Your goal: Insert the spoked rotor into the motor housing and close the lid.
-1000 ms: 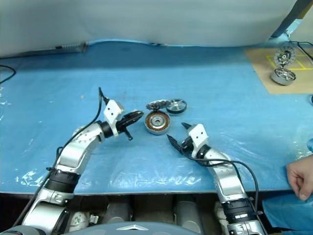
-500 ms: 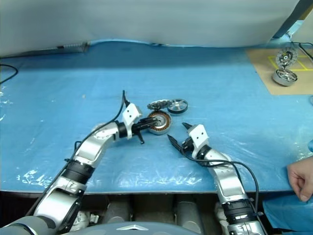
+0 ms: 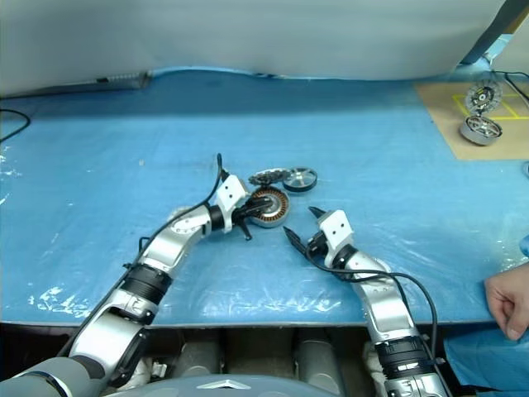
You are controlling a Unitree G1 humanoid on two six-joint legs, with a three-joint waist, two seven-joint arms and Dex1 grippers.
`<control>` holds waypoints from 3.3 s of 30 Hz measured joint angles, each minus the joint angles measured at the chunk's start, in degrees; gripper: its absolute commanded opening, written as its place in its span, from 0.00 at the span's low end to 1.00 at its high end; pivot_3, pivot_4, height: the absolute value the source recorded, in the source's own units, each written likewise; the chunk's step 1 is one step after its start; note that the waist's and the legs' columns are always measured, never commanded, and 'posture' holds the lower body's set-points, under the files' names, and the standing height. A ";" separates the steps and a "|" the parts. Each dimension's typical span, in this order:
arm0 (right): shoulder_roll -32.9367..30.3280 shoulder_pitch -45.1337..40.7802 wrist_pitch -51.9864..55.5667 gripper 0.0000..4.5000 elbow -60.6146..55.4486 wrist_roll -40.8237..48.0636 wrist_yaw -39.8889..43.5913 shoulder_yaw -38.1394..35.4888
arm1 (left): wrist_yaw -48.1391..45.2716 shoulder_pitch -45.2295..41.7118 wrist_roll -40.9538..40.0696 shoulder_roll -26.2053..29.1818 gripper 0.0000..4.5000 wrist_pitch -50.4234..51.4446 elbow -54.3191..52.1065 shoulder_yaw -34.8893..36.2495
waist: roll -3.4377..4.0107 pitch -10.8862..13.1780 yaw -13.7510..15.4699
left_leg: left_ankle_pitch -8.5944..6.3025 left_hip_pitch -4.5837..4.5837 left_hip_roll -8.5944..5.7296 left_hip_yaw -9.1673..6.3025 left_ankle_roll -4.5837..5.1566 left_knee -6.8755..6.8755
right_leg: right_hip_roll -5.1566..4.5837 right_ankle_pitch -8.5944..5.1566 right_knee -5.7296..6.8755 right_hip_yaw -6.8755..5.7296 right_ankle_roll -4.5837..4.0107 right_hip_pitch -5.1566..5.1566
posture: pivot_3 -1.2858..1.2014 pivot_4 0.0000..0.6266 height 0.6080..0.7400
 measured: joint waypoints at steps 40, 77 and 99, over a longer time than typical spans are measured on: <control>-3.80 -8.94 23.57 0.03 -13.79 5.03 -0.09 -0.55 | 1.43 25.85 -12.15 5.04 0.00 0.94 -25.25 11.35 | 0.02 0.01 -0.25 | 0.00 0.04 0.05 0.01 -0.01 -0.06 | 0.05 -0.02 -0.03 -0.01 0.01 -0.02 | 0.52 0.24 1.00; -2.37 -20.89 40.51 0.02 -9.58 0.37 -1.81 10.96 | 2.87 28.60 -11.28 4.17 0.00 0.39 -25.73 8.88 | 0.02 0.01 -0.12 | 0.00 0.32 0.04 0.02 -0.04 0.01 | 0.05 0.00 0.08 0.05 0.00 0.00 | 0.52 0.24 1.00; 1.26 -24.79 41.22 0.02 -6.89 -1.13 -3.80 10.98 | 1.58 28.56 -11.17 3.66 0.00 -3.45 -20.91 8.78 | 0.03 0.01 -0.19 | 0.01 0.38 0.04 0.02 -0.04 0.05 | 0.05 0.01 0.16 0.08 -0.01 0.02 | 0.52 0.24 1.00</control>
